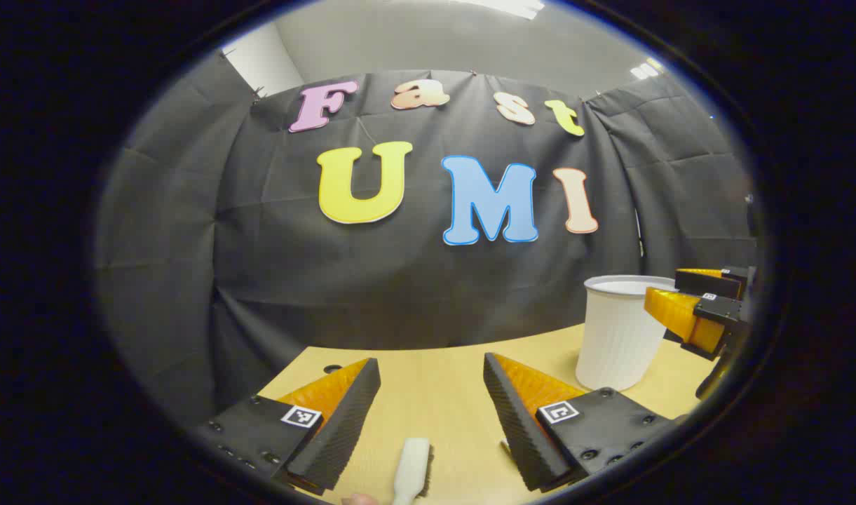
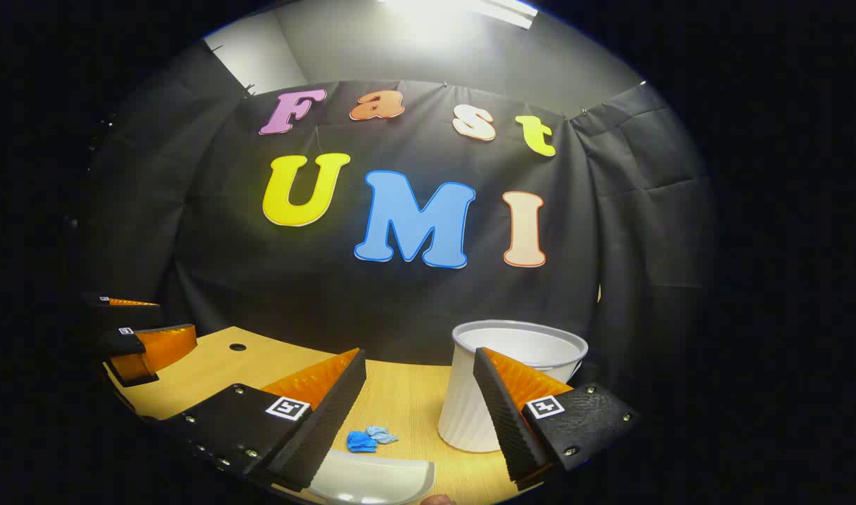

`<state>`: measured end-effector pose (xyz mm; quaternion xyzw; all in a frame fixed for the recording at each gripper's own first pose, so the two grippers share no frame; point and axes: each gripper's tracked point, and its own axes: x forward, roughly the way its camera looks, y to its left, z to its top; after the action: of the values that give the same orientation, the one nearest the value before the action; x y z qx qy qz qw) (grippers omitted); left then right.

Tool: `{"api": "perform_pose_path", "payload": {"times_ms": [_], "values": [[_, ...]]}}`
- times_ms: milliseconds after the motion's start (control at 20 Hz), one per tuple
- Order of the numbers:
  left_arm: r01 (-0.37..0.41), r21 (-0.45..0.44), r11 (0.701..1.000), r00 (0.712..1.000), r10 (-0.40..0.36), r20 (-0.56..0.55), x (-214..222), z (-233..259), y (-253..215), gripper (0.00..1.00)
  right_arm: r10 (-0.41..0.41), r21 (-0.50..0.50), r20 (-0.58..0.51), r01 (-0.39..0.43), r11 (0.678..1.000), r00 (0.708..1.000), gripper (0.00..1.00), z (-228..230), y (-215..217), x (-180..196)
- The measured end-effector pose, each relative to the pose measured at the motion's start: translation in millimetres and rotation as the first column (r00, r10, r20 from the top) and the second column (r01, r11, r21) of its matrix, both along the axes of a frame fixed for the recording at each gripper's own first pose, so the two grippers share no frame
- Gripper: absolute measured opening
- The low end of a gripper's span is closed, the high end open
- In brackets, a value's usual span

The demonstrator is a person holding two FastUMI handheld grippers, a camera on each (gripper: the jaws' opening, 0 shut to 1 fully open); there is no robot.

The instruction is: Pick up the small broom and dustpan from the desktop, sweep the trash into the dustpan with the broom, and then empty the trash into the garbage bin.

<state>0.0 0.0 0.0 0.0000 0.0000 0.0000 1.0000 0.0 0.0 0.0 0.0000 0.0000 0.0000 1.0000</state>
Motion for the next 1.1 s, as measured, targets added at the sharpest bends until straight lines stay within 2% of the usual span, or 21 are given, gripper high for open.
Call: {"api": "perform_pose_path", "payload": {"times_ms": [50, 100, 200, 350, 400, 450, 550, 600, 700, 1100], "values": [[0.005, -0.002, 1.000, 1.000, -0.005, -0.001, -0.9, -1.2, -0.7, 0.99, -0.005, 0.000, -0.019, 0.005, 1.000, 1.000, 0.96, -3.3, -1.9, -1.6], [0.004, -0.002, 1.000, 1.000, -0.004, -0.002, -0.9, -1.6, 0.8, 0.99, -0.005, -0.004, -0.028, 0.005, 1.000, 1.000, 1.00, -4.3, -2.1, -2.6], [0.009, -0.012, 1.000, 1.000, -0.010, -0.004, -1.0, -1.7, 2.2, 0.99, -0.009, -0.016, -0.033, 0.008, 1.000, 0.999, 0.96, -4.0, -2.6, -3.5], [0.009, -0.032, 0.999, 1.000, -0.010, -0.020, 0.1, -5.9, 2.7, 0.98, 0.003, -0.023, -0.055, -0.004, 1.000, 0.999, 0.96, -10.5, -0.4, -4.4], [0.007, -0.033, 0.999, 1.000, -0.007, -0.022, 0.7, -6.6, 4.0, 0.96, 0.009, -0.021, -0.064, -0.011, 1.000, 0.998, 1.00, -12.6, 0.7, -5.1], [0.007, -0.037, 0.999, 1.000, -0.008, -0.024, 0.1, -7.3, 3.6, 0.98, 0.015, -0.018, -0.074, -0.017, 1.000, 0.997, 0.97, -15.8, 2.0, -7.3], [0.015, -0.043, 0.999, 0.999, -0.017, -0.039, 1.7, -12.1, 2.9, 0.98, 0.032, -0.004, -0.093, -0.033, 0.999, 0.995, 0.97, -19.7, 6.2, -8.9], [0.018, -0.048, 0.999, 0.999, -0.020, -0.046, 2.4, -16.0, 2.7, 0.94, 0.040, 0.001, -0.109, -0.041, 0.999, 0.993, 0.97, -23.2, 8.6, -11.1], [0.022, -0.056, 0.998, 0.998, -0.025, -0.061, 2.9, -20.3, 2.0, 0.96, 0.057, 0.006, -0.151, -0.057, 0.998, 0.987, 0.97, -33.1, 11.2, -14.5], [-0.004, -0.044, 0.999, 0.965, -0.008, -0.261, 2.2, -84.4, 16.3, 0.97, 0.101, 0.008, -0.320, -0.104, 0.995, 0.942, 0.97, -76.0, 25.4, -26.7]]}}
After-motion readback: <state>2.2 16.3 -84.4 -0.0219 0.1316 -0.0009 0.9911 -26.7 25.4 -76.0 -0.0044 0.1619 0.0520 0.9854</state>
